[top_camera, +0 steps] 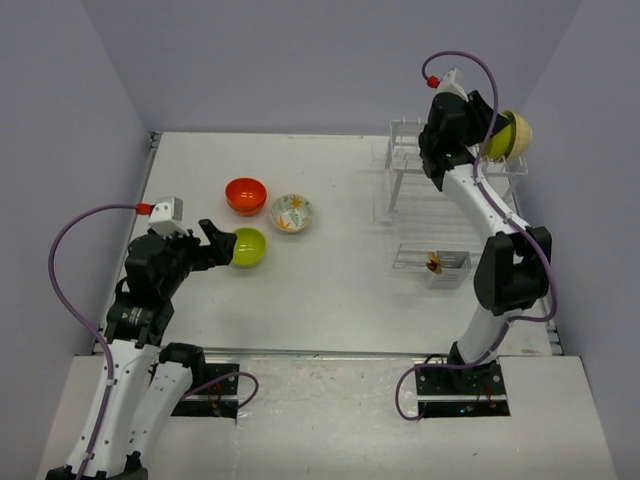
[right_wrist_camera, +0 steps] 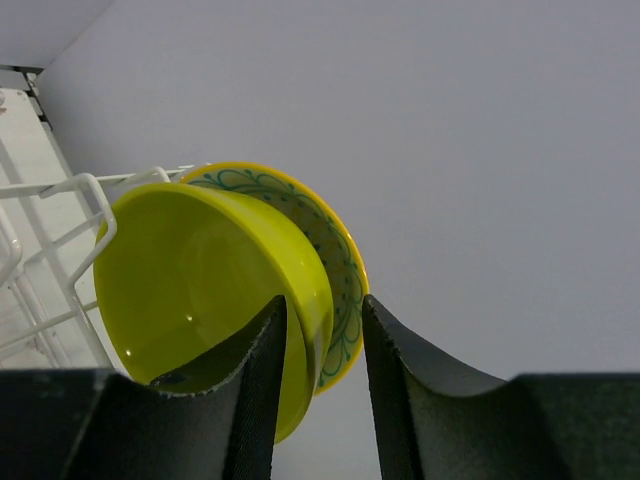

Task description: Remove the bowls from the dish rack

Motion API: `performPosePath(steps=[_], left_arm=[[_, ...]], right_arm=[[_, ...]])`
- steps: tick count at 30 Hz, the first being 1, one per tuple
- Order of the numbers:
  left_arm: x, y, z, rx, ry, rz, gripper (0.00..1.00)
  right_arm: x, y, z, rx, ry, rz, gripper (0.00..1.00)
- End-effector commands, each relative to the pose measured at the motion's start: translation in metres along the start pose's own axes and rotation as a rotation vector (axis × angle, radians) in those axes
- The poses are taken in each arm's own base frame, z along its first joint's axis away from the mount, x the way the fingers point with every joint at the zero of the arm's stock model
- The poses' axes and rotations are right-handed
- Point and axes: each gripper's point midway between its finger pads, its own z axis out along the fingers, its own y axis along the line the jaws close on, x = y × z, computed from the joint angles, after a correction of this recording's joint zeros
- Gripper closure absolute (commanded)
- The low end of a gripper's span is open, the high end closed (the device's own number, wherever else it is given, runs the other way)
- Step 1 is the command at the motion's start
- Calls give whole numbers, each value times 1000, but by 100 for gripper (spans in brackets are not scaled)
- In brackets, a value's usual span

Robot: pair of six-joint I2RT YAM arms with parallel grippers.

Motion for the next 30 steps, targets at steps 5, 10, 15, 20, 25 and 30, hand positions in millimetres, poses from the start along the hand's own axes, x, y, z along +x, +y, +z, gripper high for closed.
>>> performPosePath(steps=[5, 10, 15, 20, 25, 30], left_arm=[[-8, -3, -2, 7, -32, 23, 0], [-9, -2, -2, 1, -34, 21, 0], [-9, -1, -2, -4, -34, 19, 0], [-9, 0, -2, -8, -36, 18, 0], [-9, 0, -2, -11, -34, 17, 0], [-10, 0, -3, -12, -37, 17, 0]], right_arm=[[1, -12, 4, 116, -8, 26, 75], [1, -14, 3, 127, -19, 21, 78], [3, -16, 3, 129, -17, 22, 87], [2, -26, 0, 136, -21, 36, 99], [1, -33, -2, 144, -21, 48, 100], [-2, -44, -5, 165, -32, 71, 100]])
